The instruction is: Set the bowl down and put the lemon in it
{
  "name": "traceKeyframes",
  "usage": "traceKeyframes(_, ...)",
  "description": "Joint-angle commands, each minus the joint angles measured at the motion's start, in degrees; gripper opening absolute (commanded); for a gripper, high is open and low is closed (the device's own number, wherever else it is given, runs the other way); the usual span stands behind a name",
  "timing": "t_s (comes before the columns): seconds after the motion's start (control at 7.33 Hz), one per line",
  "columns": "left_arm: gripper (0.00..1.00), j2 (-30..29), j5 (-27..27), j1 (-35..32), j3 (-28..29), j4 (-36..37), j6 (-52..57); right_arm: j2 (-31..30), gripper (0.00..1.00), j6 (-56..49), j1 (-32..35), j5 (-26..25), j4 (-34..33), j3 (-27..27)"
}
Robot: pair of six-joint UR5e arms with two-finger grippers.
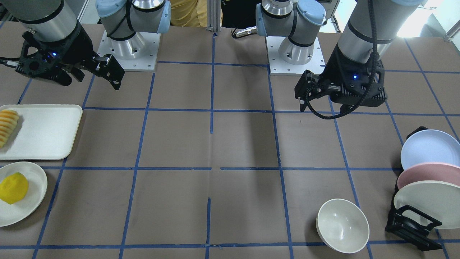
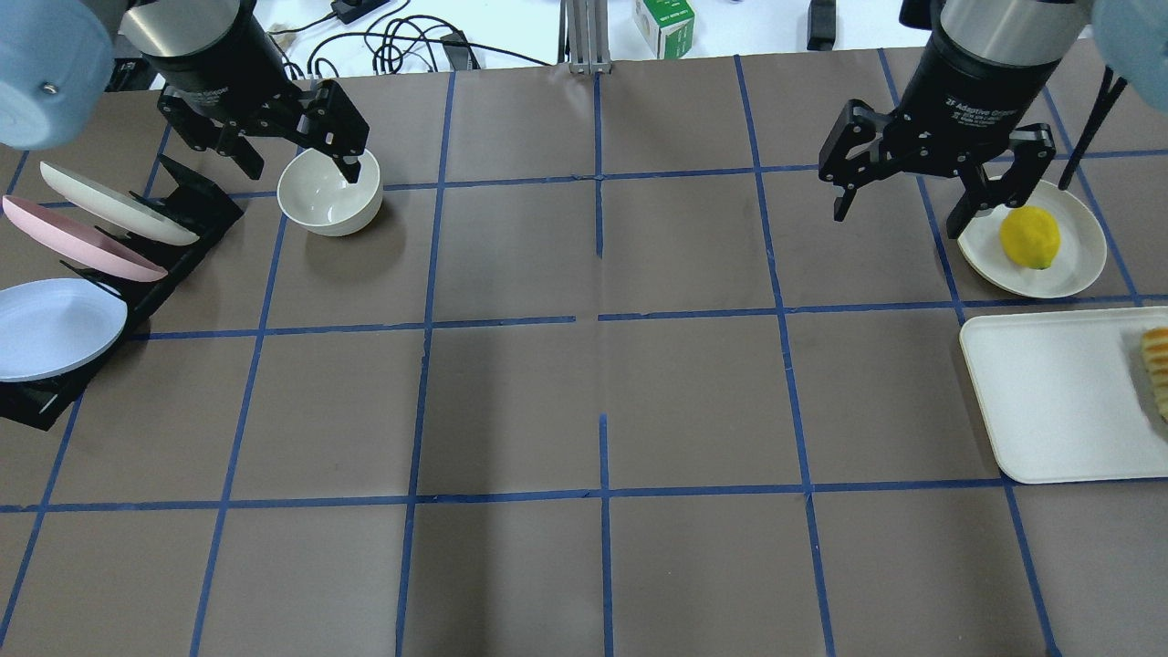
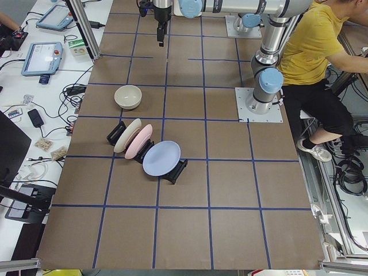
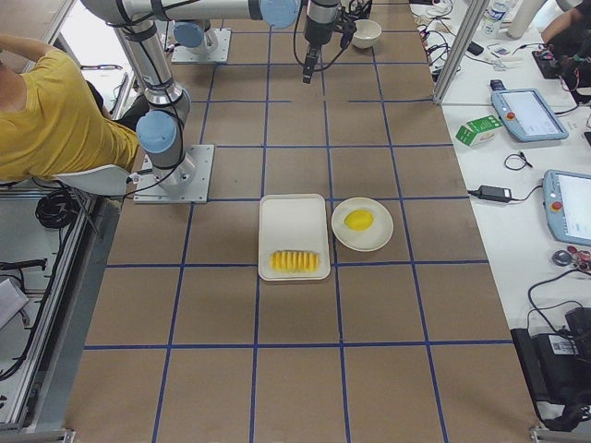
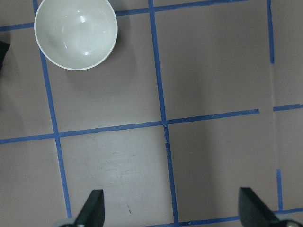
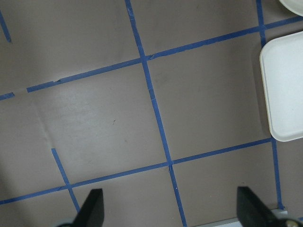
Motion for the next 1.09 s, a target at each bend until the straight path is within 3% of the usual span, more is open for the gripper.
traceKeyframes(0.0,1.0,0.72,-0.01,0.42,0.88,-2.26,-0.32,0.0,1.0,-0.02,0.0,-0.08,0.0,0.04)
traceKeyframes(0.55,1.0,1.16,0.42,1.3,-0.26,-1.67,0.64,2.79,1.0,-0.99,-1.57,-0.51,-1.23,0.04)
traceKeyframes(0.68,1.0,-1.36,0.77,3.91,0.61,-0.62,1.34,4.55,1.0,-0.99,-4.71,-1.83,-1.32,0.04)
traceKeyframes(0.82,1.0,-6.09,1.3,7.42,-0.25,6.0,6.57,5.7,1.0,-3.42,-9.18,-2.19,-1.75,0.04)
traceKeyframes(0.95,1.0,-11.53,-0.61,9.72,0.44,8.94,7.75,7.45,1.0,-10.84,-13.32,-3.93,-5.59,0.13)
